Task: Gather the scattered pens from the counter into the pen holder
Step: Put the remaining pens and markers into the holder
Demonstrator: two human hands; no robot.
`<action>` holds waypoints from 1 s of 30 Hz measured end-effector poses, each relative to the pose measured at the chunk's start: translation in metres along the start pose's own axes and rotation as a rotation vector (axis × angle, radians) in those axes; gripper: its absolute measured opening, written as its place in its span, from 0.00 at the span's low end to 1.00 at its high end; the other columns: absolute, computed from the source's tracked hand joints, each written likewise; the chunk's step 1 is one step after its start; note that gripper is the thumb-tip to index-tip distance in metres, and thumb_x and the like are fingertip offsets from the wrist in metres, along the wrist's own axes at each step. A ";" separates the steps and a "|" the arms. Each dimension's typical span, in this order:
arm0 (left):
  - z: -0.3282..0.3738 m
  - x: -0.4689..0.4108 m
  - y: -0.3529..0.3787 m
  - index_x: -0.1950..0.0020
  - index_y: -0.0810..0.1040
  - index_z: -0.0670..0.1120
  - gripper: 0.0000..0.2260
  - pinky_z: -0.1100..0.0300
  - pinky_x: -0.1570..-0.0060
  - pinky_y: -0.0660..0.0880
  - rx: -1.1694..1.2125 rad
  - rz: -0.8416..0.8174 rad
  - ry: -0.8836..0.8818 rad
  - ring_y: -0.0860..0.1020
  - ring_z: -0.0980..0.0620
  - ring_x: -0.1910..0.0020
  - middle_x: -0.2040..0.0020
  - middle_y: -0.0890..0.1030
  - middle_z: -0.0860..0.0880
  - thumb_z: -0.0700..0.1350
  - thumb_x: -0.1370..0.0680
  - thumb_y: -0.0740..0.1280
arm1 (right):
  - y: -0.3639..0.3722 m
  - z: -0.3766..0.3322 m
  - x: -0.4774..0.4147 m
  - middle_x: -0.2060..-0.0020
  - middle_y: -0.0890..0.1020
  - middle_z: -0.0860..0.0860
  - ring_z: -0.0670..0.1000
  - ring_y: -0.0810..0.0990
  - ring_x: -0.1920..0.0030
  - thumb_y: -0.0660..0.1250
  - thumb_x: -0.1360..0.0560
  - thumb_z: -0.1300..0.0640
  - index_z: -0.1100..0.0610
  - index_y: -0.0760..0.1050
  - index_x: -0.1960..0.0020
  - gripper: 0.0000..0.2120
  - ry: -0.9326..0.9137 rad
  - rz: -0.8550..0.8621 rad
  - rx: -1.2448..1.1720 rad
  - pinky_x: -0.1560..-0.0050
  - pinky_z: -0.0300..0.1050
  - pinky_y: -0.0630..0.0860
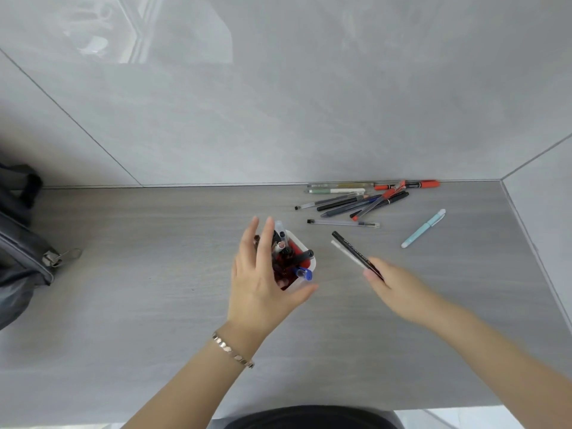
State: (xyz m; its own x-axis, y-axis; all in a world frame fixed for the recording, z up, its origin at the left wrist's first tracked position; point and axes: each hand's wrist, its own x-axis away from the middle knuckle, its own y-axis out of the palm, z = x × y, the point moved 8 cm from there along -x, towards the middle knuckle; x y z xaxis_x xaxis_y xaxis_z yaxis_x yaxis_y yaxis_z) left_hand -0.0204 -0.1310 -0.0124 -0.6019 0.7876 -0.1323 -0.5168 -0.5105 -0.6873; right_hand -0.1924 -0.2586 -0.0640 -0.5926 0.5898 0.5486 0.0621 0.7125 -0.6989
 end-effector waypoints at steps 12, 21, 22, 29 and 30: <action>-0.003 -0.013 -0.008 0.34 0.70 0.44 0.18 0.68 0.42 0.62 0.108 -0.020 -0.028 0.69 0.55 0.42 0.38 0.74 0.48 0.46 0.23 0.62 | -0.029 -0.100 0.027 0.72 0.75 0.56 0.54 0.72 0.68 0.56 0.24 0.61 0.57 0.72 0.69 0.16 -0.050 -0.113 0.020 0.69 0.43 0.65; -0.012 -0.002 -0.003 0.27 0.54 0.51 0.32 0.81 0.38 0.57 0.159 -0.187 0.030 0.58 0.63 0.31 0.30 0.56 0.59 0.49 0.26 0.67 | -0.014 -0.138 -0.011 0.42 0.72 0.61 0.63 0.75 0.44 0.56 0.23 0.61 0.62 0.69 0.37 0.16 -0.124 0.454 0.117 0.47 0.54 0.75; -0.013 -0.002 -0.002 0.27 0.54 0.49 0.36 0.81 0.39 0.58 0.144 -0.194 0.044 0.57 0.63 0.31 0.30 0.55 0.59 0.50 0.29 0.71 | -0.015 -0.139 -0.010 0.41 0.71 0.62 0.63 0.73 0.43 0.57 0.23 0.59 0.62 0.69 0.35 0.17 -0.171 0.520 0.093 0.44 0.55 0.74; -0.018 0.000 0.001 0.29 0.56 0.56 0.44 0.60 0.51 0.74 0.040 -0.166 -0.022 0.69 0.53 0.38 0.27 0.54 0.49 0.49 0.38 0.78 | -0.050 -0.089 -0.048 0.36 0.73 0.59 0.56 0.69 0.34 0.55 0.21 0.64 0.62 0.69 0.35 0.16 -0.229 0.434 -0.280 0.33 0.44 0.62; -0.018 0.000 0.001 0.30 0.56 0.59 0.43 0.62 0.52 0.73 0.050 -0.168 -0.027 0.69 0.53 0.39 0.28 0.56 0.49 0.50 0.38 0.78 | -0.062 -0.066 -0.057 0.39 0.75 0.60 0.58 0.71 0.36 0.56 0.24 0.69 0.62 0.72 0.37 0.17 -0.181 0.498 -0.183 0.34 0.46 0.65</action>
State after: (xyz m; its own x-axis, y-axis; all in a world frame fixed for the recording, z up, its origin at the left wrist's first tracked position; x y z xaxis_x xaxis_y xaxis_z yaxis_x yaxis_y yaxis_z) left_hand -0.0101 -0.1251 -0.0254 -0.5201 0.8541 0.0011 -0.6410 -0.3895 -0.6614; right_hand -0.1095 -0.3119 -0.0217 -0.5834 0.8089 0.0733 0.4989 0.4281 -0.7535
